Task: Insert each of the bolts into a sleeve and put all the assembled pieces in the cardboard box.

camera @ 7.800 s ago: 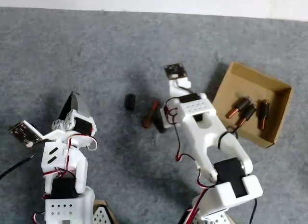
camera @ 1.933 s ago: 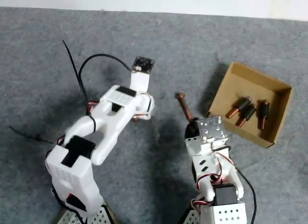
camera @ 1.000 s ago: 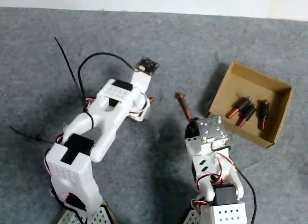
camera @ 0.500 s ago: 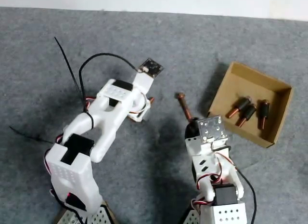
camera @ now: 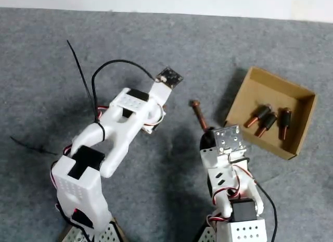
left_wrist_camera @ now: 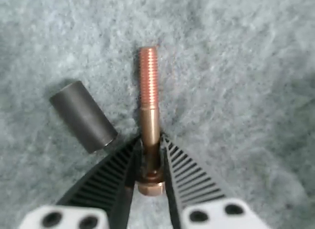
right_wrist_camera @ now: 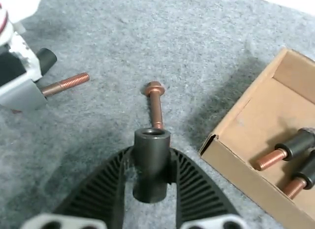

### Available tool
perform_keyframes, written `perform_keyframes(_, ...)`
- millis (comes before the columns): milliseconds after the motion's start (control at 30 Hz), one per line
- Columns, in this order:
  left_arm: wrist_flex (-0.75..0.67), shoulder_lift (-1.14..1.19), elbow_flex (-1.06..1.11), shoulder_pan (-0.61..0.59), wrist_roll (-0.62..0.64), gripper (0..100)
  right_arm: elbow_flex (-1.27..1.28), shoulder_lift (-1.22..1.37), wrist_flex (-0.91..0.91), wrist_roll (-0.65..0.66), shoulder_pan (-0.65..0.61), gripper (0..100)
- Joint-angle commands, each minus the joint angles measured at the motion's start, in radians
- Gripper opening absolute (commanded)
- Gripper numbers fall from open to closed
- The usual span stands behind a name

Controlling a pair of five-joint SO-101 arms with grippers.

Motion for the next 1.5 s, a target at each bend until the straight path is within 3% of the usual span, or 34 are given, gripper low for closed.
perform_keyframes(0, 0.000, -0.039, 0.004, -0.001, -0.009, 0, 0.041, -0.021, -0.025, 0.012, 0.010, 0.4)
perform_keyframes(133, 0.043, -0.137, 0.039, 0.008, -0.041, 0, 0.041, -0.021, -0.025, 0.012, 0.010, 0.4)
perform_keyframes(233, 0.069, -0.232, 0.061, -0.004, -0.167, 0, 0.041, -0.021, -0.025, 0.012, 0.010, 0.4)
perform_keyframes(433, 0.166, -0.348, 0.139, -0.079, -0.710, 0, 0.041, -0.021, -0.025, 0.012, 0.010, 0.4)
perform_keyframes(667, 0.296, -0.346, 0.165, -0.277, -1.326, 0, 0.041, -0.021, -0.025, 0.014, 0.010, 0.4)
perform_keyframes(833, 0.272, -0.344, 0.163, -0.361, -1.373, 0, 0.041, -0.021, -0.025, 0.014, 0.010, 0.4)
perform_keyframes(1000, 0.192, -0.344, 0.163, -0.374, -1.361, 1, 0.041, -0.021, -0.025, 0.014, 0.008, 0.4)
perform_keyframes(1067, 0.153, -0.344, 0.163, -0.375, -1.277, 3, 0.041, -0.021, -0.025, 0.014, 0.008, 0.4)
perform_keyframes(1300, -0.034, -0.354, 0.163, -0.417, -0.549, 31, 0.044, -0.021, -0.025, 0.014, 0.005, 0.4)
perform_keyframes(1467, -0.009, -0.357, 0.166, -0.435, 0.002, 33, 0.044, -0.021, -0.025, 0.014, 0.005, 0.4)
